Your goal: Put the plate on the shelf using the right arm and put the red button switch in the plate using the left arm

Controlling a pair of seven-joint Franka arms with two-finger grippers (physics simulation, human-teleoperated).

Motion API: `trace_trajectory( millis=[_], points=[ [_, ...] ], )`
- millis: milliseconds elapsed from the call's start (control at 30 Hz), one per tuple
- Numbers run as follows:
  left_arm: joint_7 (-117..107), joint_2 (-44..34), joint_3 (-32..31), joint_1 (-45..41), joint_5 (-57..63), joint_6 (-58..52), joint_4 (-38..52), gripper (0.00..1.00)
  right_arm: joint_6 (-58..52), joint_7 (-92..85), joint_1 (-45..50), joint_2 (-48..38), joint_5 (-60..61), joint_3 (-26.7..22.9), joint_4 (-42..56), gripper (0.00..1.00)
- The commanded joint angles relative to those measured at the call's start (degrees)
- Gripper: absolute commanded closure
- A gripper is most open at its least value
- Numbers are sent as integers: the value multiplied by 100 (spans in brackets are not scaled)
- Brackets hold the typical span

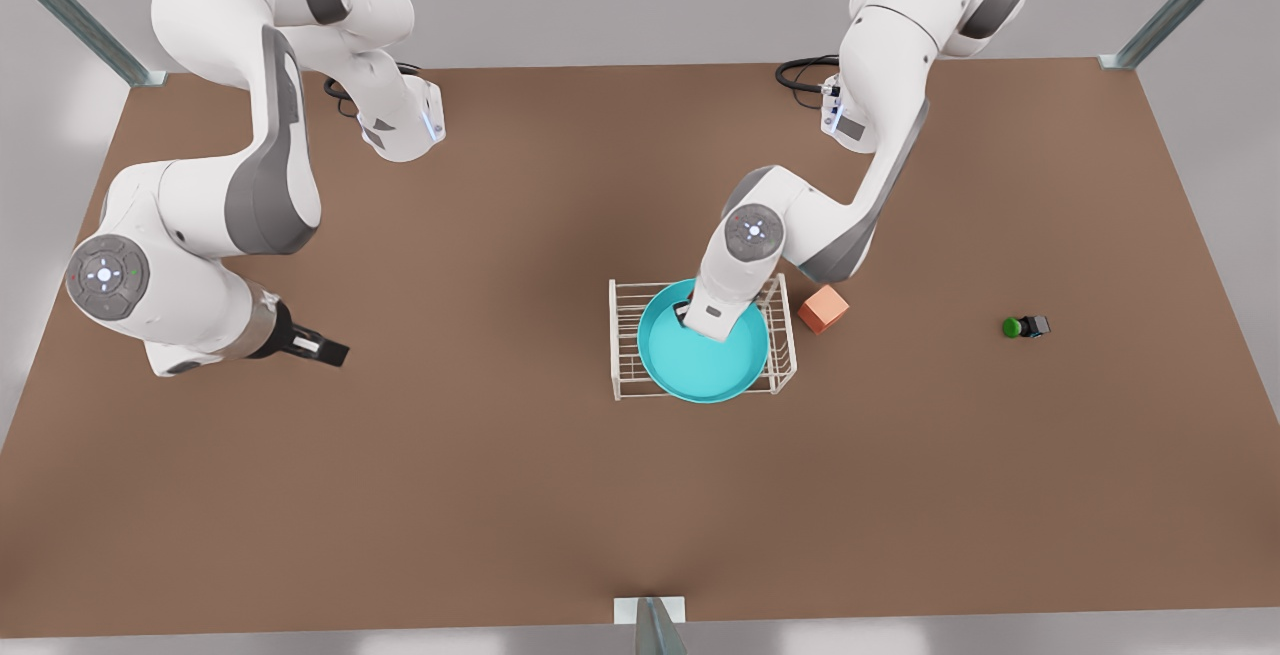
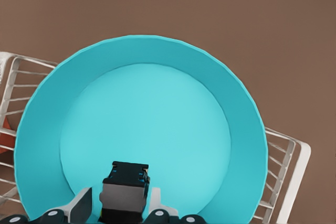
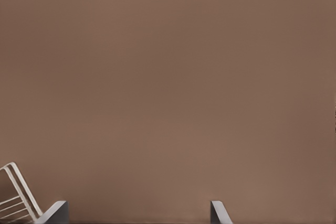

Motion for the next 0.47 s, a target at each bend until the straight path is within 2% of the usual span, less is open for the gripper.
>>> trace_trajectory(
  millis=[0, 67, 167, 267, 433],
  points=[
    [-1818, -5, 1, 2, 96, 12, 11, 0, -159, -1977, -8, -8, -33, -11, 3, 0],
    [-1634, -111, 72, 64, 87, -119, 2, 0, -396, -2038, -315, -26, -51, -54, 47, 0],
    [695, -858, 151, 1504, -19, -1350, 64, 0, -397, -2021, -333, -35, -33, -63, 55, 0],
    [2110, -946, 160, 2384, -54, -1377, 64, 0, -397, -2021, -324, -26, -7, -19, 55, 0],
    [2911, -919, 221, 2542, 34, -1377, 64, 0, -379, -2029, -324, -26, -16, -19, 55, 0]
  ],
)
